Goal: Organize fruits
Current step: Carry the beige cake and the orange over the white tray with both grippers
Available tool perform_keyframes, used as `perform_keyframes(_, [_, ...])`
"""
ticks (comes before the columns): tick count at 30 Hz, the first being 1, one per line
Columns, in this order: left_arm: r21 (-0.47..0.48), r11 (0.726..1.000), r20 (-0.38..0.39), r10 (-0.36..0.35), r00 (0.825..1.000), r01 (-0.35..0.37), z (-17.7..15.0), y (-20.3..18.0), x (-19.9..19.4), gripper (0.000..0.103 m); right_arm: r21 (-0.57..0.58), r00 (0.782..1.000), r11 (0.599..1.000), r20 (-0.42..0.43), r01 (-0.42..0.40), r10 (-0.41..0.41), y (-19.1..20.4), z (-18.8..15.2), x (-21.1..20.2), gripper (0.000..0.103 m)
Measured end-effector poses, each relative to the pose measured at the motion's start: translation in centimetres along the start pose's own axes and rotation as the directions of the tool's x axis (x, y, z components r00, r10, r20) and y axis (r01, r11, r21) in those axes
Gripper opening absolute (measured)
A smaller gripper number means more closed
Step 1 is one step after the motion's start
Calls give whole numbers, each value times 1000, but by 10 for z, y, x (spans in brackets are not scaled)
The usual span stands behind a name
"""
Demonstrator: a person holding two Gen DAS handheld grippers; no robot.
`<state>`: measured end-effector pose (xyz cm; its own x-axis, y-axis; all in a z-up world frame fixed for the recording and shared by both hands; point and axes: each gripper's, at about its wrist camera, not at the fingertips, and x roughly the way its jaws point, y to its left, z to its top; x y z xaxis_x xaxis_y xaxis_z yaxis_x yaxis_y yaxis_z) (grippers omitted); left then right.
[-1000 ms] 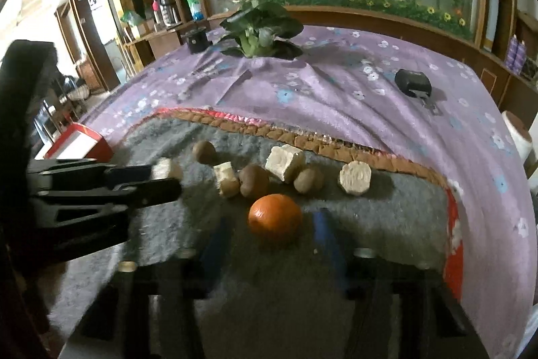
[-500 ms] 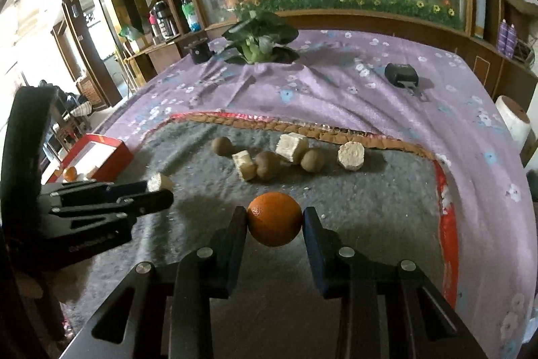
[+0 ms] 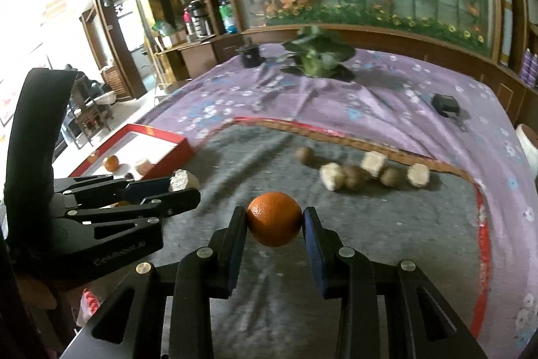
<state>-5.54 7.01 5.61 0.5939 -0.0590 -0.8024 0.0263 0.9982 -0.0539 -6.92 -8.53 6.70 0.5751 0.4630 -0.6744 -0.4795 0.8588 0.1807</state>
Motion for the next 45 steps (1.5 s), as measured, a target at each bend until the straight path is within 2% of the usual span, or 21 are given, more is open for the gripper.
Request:
perform_keyframes(14, [-85,995,43,55,998,-51,-17,51,-31,28,-105,998,992,-4,-69,69,68,12,8,33])
perform_keyframes(24, [-162,982,40,107,993,-99,-30,97,-43,28,-164,992,979,-9,-125,126,109,21,18,33])
perform_keyframes(35, [-306,938,26,181,983,-165,-42,171,-53,28,-222,981,955,-55,-195,187,153,26,40,33])
perform_keyframes(45, [-385,898,-10,226,974,-212,-56,217,-50,28,-267,963,927,-125,-265,239,190,23,66,33])
